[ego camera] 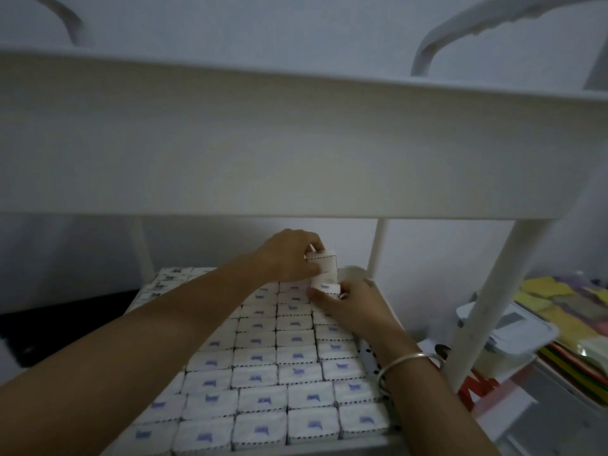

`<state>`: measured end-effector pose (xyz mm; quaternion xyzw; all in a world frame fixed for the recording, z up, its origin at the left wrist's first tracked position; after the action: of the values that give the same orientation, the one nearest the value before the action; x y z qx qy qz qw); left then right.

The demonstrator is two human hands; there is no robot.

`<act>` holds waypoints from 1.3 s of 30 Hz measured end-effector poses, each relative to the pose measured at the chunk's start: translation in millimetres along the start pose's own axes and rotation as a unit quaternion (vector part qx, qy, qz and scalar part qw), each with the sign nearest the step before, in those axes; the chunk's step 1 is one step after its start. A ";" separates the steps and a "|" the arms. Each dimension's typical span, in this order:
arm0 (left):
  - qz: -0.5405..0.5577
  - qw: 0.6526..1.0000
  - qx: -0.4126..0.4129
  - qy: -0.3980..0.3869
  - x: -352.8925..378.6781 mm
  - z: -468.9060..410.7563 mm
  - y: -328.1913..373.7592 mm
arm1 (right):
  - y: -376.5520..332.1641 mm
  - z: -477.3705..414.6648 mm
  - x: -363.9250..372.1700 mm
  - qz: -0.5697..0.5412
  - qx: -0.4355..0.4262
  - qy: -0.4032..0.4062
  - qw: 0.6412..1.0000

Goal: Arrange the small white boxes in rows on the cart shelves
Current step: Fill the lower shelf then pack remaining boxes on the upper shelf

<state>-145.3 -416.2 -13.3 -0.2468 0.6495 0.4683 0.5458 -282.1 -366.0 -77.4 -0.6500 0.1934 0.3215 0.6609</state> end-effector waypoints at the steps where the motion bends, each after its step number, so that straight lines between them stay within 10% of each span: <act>1: -0.005 1.000 0.005 -0.006 0.4 0.3 0.7 | 0.5 -0.4 0.4 -0.008 -0.001 -0.006 1.000; 12: -0.081 0.994 0.016 -0.071 17.7 2.3 6.5 | 4.0 0.2 5.2 -0.199 0.016 -0.042 0.979; 31: 0.008 1.000 0.019 0.009 5.1 87.3 1.4 | -15.3 17.3 -13.0 0.043 0.030 0.085 0.995; 39: 0.049 0.999 0.008 -0.002 -2.9 254.8 -14.7 | -106.7 109.2 10.1 0.201 -0.186 0.075 0.959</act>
<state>-10.5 -199.6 -6.7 -0.2095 0.6631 0.4898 0.5259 -220.5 -251.3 3.0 -0.7313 0.3059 0.4281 0.4340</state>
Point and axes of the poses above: each hand's wrist, its own z-axis away from the middle knuckle, its own x-axis out of the palm, y = z × x, the point moved 5 cm from there along -z, towards the middle knuckle, and after that the axes turned 13 degrees about -y, right-handed, at the moved point
